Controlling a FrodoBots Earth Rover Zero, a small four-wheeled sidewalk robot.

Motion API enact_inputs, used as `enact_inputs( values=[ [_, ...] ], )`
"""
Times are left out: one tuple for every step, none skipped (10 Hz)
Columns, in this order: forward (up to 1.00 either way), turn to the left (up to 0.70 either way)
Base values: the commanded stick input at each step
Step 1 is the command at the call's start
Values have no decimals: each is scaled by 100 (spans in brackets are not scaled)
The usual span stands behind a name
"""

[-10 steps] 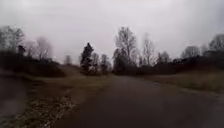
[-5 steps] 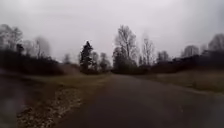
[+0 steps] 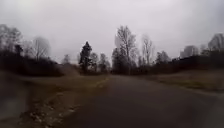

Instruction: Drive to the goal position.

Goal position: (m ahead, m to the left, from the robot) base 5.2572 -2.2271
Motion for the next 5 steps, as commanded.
enact_inputs(
  values=[
    [68,0],
    [68,0],
    [68,0],
    [68,0],
    [68,0]
  ],
)
